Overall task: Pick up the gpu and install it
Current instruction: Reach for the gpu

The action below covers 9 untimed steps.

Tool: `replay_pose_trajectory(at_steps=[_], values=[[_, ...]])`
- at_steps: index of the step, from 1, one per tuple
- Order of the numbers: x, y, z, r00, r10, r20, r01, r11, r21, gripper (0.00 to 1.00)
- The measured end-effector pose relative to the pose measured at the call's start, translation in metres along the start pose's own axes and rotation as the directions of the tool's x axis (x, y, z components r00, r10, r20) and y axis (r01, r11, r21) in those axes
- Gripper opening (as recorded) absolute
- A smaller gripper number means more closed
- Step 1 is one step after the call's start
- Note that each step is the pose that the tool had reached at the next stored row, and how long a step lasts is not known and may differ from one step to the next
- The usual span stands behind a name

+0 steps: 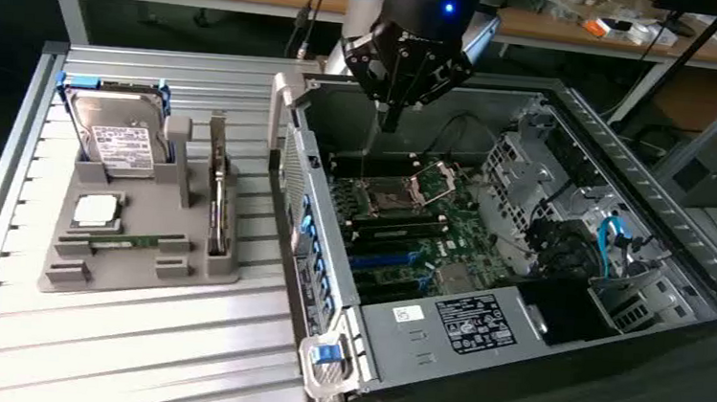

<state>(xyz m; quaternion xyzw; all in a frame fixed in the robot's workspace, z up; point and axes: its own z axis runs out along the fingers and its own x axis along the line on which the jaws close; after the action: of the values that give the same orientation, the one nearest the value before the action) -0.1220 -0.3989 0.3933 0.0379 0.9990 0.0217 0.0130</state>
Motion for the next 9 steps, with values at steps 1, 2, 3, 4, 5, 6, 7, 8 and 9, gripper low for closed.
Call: replay_pose_trajectory(at_steps=[1,2,3,4,5,6,7,8,9], values=[[0.0000,0.0000,0.0000,1.0000,0.000,0.0000,0.000,1.0000,-0.0001,0.11],[0.0009,0.0000,-0.0001,1.0000,0.000,0.0000,0.000,1.0000,0.0001,0.11],[0.0022,-0.0002,0.0000,1.0000,0.000,0.0001,0.000,1.0000,-0.0001,0.11],[0.0036,-0.0003,-0.0001,1.0000,0.000,0.0000,0.000,1.0000,-0.0001,0.11],[0.0047,-0.0004,-0.0001,1.0000,0.000,0.0000,0.000,1.0000,0.0000,0.11],[0.0053,-0.0004,-0.0001,1.0000,0.000,0.0000,0.000,1.0000,-0.0001,0.11],[0.0061,-0.0005,-0.0001,1.0000,0.000,0.0000,0.000,1.0000,-0.0001,0.11],[0.0071,-0.0006,-0.0002,1.0000,0.000,0.0000,0.000,1.0000,0.0000,0.11],[0.0083,-0.0007,-0.0003,1.0000,0.000,0.0000,0.000,1.0000,0.0001,0.11]])
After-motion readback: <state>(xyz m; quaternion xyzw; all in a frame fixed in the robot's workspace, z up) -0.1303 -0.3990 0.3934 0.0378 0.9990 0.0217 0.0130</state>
